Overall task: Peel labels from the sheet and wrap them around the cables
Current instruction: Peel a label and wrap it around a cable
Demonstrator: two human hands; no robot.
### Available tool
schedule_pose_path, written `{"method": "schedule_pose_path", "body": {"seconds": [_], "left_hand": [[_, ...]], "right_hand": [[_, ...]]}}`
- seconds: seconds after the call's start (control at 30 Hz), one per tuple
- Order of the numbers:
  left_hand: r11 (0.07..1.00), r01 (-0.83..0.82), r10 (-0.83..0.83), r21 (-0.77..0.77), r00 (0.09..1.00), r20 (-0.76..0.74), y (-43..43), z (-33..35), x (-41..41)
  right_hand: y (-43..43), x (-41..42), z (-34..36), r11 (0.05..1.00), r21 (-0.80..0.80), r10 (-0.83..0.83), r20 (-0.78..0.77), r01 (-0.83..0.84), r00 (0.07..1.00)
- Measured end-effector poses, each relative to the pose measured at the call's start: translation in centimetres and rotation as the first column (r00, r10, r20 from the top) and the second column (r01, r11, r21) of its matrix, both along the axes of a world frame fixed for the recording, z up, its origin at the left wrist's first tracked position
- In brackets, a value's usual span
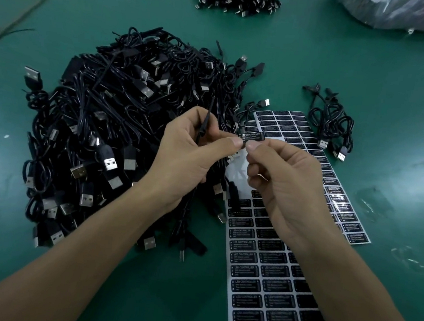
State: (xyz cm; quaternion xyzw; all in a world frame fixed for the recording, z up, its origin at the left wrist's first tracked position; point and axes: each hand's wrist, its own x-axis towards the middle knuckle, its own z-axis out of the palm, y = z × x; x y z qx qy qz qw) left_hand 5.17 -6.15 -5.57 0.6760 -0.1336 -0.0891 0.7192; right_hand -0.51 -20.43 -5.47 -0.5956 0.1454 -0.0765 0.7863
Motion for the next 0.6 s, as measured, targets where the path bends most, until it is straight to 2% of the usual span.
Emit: {"method": "schedule_pose_path", "body": {"seconds": [0.13,0.2,0.3,0.6], "left_hand": [[0.997,0.018,-0.022,0.075,0.998,0.055,-0.17,-0.33,-0.13],[0.992,0.022,-0.027,0.126,0.999,0.038,-0.25,-0.51,-0.14],[0.983,0.033,-0.035,0.18,0.999,0.01,-0.12,-0.75,0.01],[0.943,0.259,-0.272,0.209,0.961,0.039,-0.22,0.17,-0.3]], "right_hand": [[-0.01,0.03,0.0,0.993,-0.102,-0.058,0.047,0.062,0.997],[-0.22,0.06,-0.01,0.977,-0.176,-0.106,0.087,0.12,0.991],[-0.56,0.12,0.14,0.964,-0.203,-0.146,0.123,0.169,0.982],[-0.65,0.1,0.08,0.977,-0.211,0.009,0.193,0.033,0.981]]}}
